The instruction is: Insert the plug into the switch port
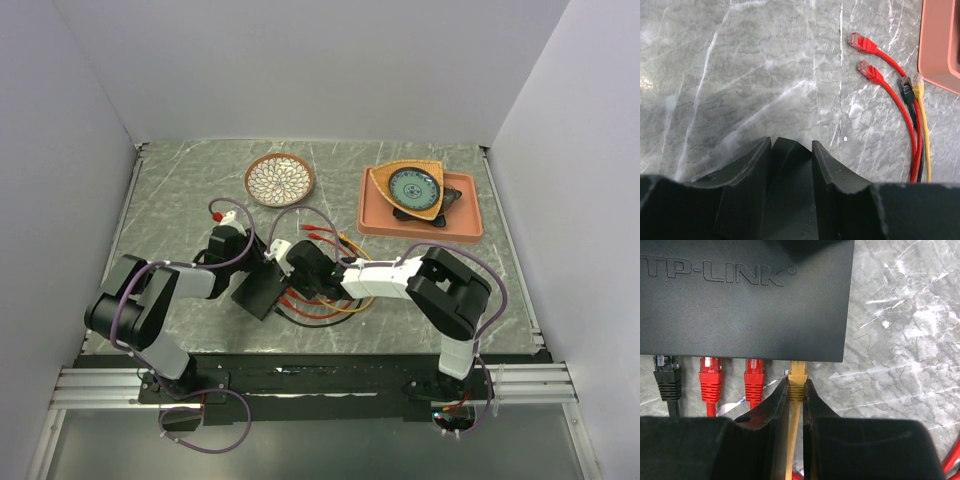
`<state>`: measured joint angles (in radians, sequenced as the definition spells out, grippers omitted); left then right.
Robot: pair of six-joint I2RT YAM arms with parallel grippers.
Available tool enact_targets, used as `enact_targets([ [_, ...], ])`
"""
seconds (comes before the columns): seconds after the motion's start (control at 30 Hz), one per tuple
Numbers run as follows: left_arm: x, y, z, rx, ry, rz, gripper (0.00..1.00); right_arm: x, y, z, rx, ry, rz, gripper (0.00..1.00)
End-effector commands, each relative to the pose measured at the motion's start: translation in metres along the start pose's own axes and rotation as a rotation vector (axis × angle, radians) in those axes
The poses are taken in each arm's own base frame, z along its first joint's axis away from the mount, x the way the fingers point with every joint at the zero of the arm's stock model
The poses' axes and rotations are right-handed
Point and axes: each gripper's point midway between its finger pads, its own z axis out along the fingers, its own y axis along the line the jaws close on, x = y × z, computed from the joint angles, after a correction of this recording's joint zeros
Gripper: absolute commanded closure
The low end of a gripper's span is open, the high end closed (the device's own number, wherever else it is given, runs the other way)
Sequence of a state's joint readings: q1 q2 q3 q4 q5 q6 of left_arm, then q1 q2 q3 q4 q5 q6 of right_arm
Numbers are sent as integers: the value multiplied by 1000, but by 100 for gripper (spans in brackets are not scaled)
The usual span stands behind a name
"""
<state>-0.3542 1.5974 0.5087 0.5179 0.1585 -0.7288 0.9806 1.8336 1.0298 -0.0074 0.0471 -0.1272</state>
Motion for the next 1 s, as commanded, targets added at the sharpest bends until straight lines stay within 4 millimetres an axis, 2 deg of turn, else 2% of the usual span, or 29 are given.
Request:
enact_targets([
  [0.0, 108, 9, -23, -30, 378, -67, 72, -105, -6, 3, -5, -346, 36, 100],
  [0.27, 112, 8, -23, -27, 384, -67, 74, -120, -7, 0, -37, -398, 49, 100],
  [0.5, 113, 7, -23, -26, 389, -69, 73, -144, -10, -2, -53, -444, 52, 100],
  [0.97, 112, 0, -21, -10, 390, -66, 74, -171, -10, 6, -78, -480, 75, 100],
])
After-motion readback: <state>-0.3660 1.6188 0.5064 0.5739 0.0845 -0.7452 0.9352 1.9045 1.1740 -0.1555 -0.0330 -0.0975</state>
